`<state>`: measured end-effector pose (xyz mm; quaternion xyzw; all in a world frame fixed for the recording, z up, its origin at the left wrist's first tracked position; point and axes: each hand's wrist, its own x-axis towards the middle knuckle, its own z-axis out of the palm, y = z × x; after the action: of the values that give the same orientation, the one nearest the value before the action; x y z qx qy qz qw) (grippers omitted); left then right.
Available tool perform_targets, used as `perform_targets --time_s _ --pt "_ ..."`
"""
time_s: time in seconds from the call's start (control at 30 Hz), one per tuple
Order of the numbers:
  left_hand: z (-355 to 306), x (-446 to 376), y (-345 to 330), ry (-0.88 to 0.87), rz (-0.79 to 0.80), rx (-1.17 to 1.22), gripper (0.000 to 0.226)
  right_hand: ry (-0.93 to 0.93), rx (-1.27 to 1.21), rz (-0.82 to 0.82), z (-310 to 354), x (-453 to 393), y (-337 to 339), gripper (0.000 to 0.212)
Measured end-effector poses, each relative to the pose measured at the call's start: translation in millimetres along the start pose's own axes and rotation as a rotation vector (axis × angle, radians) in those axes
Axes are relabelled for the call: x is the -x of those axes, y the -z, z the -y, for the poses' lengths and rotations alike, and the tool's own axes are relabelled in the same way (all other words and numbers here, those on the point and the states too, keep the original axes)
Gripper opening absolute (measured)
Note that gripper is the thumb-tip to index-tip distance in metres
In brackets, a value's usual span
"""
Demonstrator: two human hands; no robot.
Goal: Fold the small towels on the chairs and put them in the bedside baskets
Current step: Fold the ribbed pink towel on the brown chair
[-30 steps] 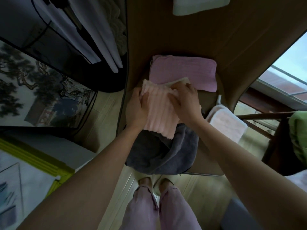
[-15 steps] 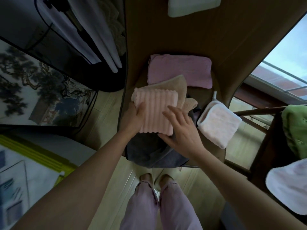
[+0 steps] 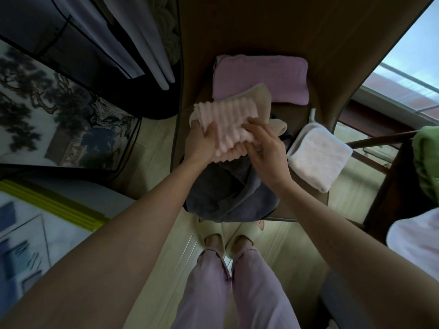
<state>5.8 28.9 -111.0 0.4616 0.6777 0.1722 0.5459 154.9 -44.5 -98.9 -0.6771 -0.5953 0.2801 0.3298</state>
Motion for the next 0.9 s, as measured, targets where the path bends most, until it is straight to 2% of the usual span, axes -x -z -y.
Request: perform_targets --time_s 0.13,0.3,0.47,0.53,0.63,0.7,0.77,0.9 --pt "-3 2 7 -0.049 -0.014 -0.028 0.039 0.002 0.094 0.073 -8 -2 7 0.038" --pt "1 1 8 -0.058 -0.05 -0.087 0.033 0.217 0.255 0.291 -25 -1 16 0.041" --pt "8 1 14 -0.011 -0.019 -0.164 0.037 0.205 0.325 0.499 -23 5 26 0.051" --pt "7 0 17 0.034 0.006 -0.125 0.041 0.092 0.202 0.415 -16 4 23 0.048" --pt "-2 0 11 0.101 0.0 0.013 0.047 -0.275 -0.053 0.152 -4 -8 0 0.044" --pt "-6 -1 4 0.137 -0.025 0.099 0.05 -0.401 -0.067 0.095 1 -16 -22 0.049" --pt "-7 -3 1 0.151 -0.055 0.114 0.048 -0.362 -0.013 0.054 0 -21 -36 0.051" --pt "-5 -1 4 0.137 -0.085 0.237 0.04 -0.222 0.048 0.04 -3 -29 -34 0.044"
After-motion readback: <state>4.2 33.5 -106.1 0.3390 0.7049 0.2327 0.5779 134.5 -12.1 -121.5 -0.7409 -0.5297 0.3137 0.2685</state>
